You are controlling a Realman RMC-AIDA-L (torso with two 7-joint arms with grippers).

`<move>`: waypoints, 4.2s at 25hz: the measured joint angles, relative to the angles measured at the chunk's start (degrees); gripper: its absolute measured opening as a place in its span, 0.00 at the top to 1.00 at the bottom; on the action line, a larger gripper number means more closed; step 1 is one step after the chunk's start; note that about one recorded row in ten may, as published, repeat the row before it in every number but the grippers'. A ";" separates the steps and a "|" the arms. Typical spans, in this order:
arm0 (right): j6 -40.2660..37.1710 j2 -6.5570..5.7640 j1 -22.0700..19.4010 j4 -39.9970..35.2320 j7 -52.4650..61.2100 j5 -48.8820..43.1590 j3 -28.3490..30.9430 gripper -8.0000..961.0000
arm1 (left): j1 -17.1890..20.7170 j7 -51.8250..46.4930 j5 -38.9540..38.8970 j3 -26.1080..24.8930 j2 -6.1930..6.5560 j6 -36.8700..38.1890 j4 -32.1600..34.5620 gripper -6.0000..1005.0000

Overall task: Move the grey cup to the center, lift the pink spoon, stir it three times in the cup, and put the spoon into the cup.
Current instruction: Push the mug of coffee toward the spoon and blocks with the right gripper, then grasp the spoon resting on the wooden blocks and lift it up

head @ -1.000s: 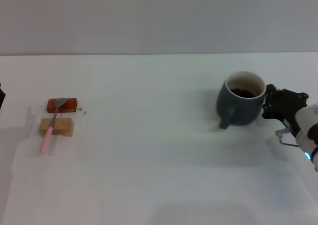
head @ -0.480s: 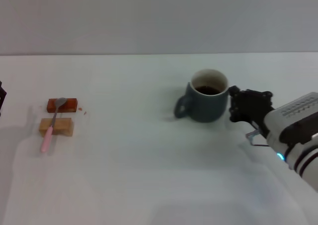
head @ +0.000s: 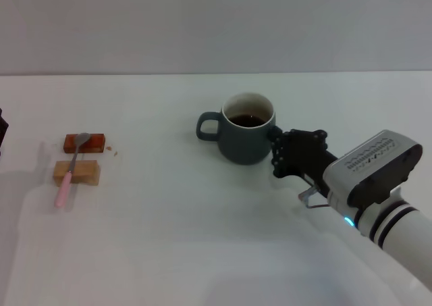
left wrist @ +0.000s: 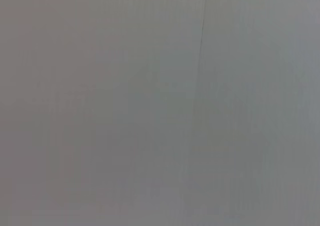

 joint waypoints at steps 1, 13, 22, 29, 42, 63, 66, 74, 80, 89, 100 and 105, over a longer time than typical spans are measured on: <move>0.00 0.00 0.02 -0.04 -0.08 0.06 0.02 0.99 | 0.00 0.00 0.00 0.00 0.00 0.00 0.00 0.21; 0.17 -0.23 2.13 -6.32 0.07 0.54 7.31 0.99 | 0.05 0.00 0.00 0.28 0.00 0.38 0.00 0.21; 7.06 -0.34 6.56 -6.73 0.13 0.49 8.11 0.99 | 0.04 -0.74 0.00 0.44 0.00 0.79 0.00 0.21; 10.01 -0.36 7.21 -5.64 0.14 0.26 7.58 0.99 | -0.08 -0.77 0.00 0.44 0.10 0.89 0.00 0.21; 12.13 -0.17 7.29 -2.27 -0.10 0.03 4.04 0.99 | -0.57 -0.79 0.00 0.35 0.34 0.97 0.44 0.21; 0.59 -0.05 1.53 -0.46 -0.36 0.50 4.74 0.99 | -0.70 -0.79 0.01 0.27 0.43 1.57 0.62 0.21; -8.13 -0.20 -2.90 -1.13 -0.36 0.53 8.05 0.99 | -0.55 -0.79 0.07 0.39 0.43 1.57 0.62 0.21; -24.96 -0.32 -11.96 -5.93 -0.40 0.59 17.01 0.99 | 2.45 -1.63 0.16 7.50 0.35 4.11 0.08 0.21; -26.93 -0.40 -14.34 -9.18 0.00 0.62 24.16 0.99 | 4.21 -1.72 0.39 14.16 0.37 5.35 0.06 0.21; -26.54 -0.37 -14.01 -11.10 0.09 0.72 25.76 0.99 | 6.33 -1.25 0.14 22.89 0.22 3.93 0.06 0.21; -26.44 -0.26 -13.59 -11.24 0.13 0.67 25.37 0.99 | 4.69 0.56 -0.57 21.82 0.09 -3.07 0.12 0.21; -26.44 -0.26 -13.93 -11.06 0.15 0.42 25.32 0.99 | 4.22 2.85 -1.54 21.75 0.09 -3.89 -0.05 0.21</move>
